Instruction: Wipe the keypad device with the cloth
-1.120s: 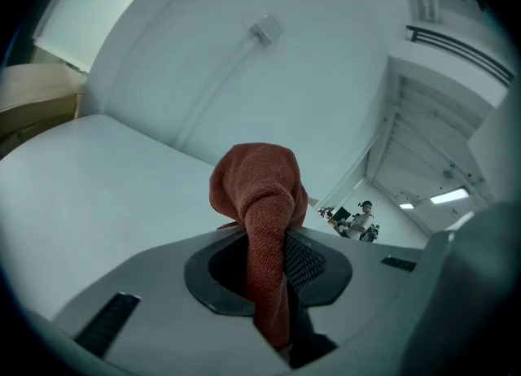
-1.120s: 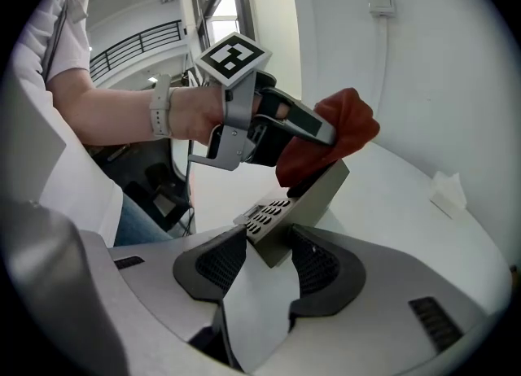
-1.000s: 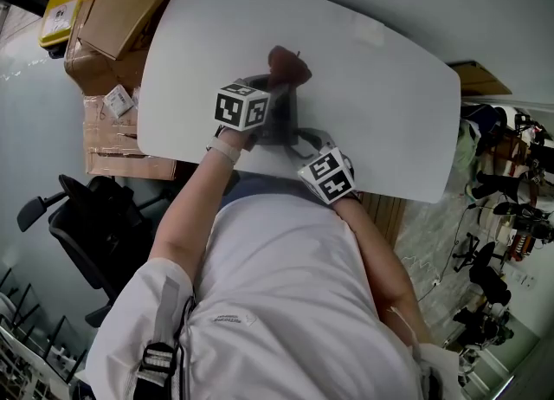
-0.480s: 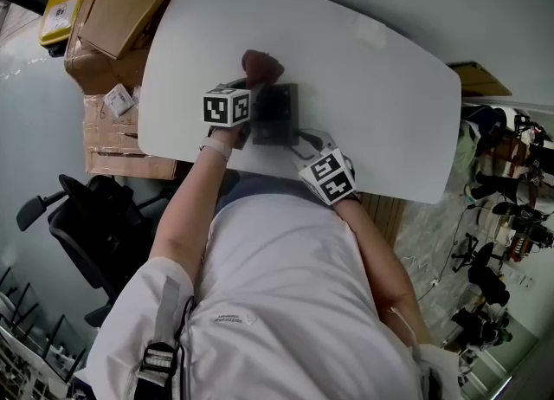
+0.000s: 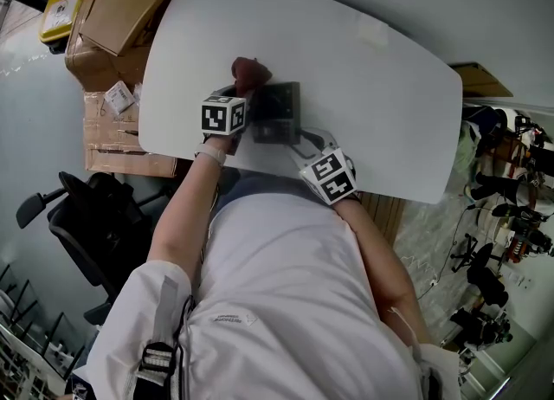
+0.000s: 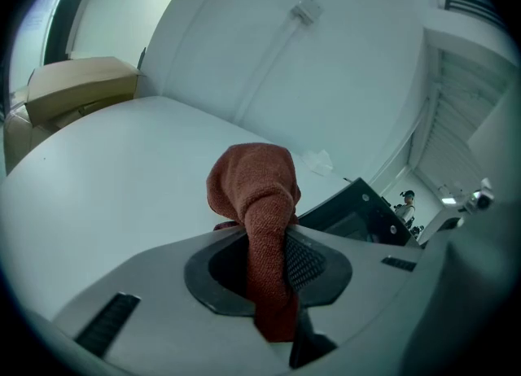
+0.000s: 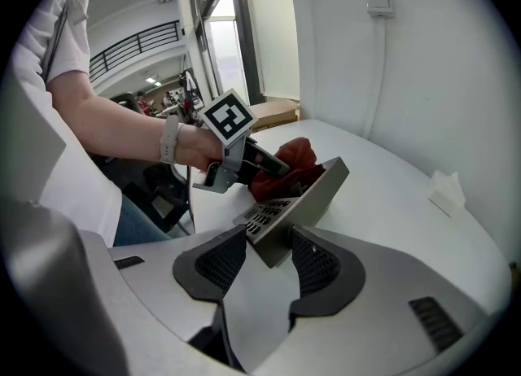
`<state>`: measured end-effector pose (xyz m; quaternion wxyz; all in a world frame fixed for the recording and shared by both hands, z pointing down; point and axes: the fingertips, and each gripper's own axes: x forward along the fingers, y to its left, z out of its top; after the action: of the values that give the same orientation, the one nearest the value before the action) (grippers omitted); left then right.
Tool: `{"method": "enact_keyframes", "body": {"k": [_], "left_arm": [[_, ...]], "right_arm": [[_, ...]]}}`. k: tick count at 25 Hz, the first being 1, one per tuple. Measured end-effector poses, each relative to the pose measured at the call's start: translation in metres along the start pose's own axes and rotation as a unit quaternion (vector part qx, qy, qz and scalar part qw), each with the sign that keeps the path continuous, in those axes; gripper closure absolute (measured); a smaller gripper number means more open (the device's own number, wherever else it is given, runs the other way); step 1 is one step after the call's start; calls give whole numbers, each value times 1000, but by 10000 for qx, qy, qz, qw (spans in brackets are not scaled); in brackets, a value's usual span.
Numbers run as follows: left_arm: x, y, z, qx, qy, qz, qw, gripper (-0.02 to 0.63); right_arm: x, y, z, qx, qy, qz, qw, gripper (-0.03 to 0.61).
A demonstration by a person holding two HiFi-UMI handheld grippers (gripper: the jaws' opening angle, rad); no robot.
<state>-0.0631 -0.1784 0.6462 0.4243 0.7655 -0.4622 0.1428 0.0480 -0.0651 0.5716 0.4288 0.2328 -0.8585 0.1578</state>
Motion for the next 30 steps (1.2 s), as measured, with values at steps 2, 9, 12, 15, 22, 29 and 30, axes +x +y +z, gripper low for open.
{"method": "enact_keyframes", "body": {"k": [2, 9, 12, 15, 22, 29, 30], "left_arm": [[-5, -4, -7, -90, -20, -64, 9999, 533], [-24, -26, -38, -264, 115, -321, 9991, 532], [-32, -37, -50, -241, 169, -360, 9989, 532], [-38, -44, -58, -250, 164, -392, 9988, 532], [-51, -58, -81, -321, 163, -330, 9988, 532], [-83, -61, -89, -351, 0, -272, 9990, 532], [-90, -64, -87, -323, -84, -257, 9991, 532]], "right_arm": [[-1, 0, 1, 2, -17, -10, 10000, 423], [-2, -1, 1, 25, -26, -38, 10000, 423], [-1, -2, 1, 13, -42, -55, 10000, 423], [-2, -3, 1, 13, -63, -81, 9999, 422], [-1, -5, 1, -10, -123, -104, 9999, 419], [-6, -6, 6, 96, -300, 19, 9995, 420], [-9, -5, 10, 123, -402, 57, 9991, 420]]}}
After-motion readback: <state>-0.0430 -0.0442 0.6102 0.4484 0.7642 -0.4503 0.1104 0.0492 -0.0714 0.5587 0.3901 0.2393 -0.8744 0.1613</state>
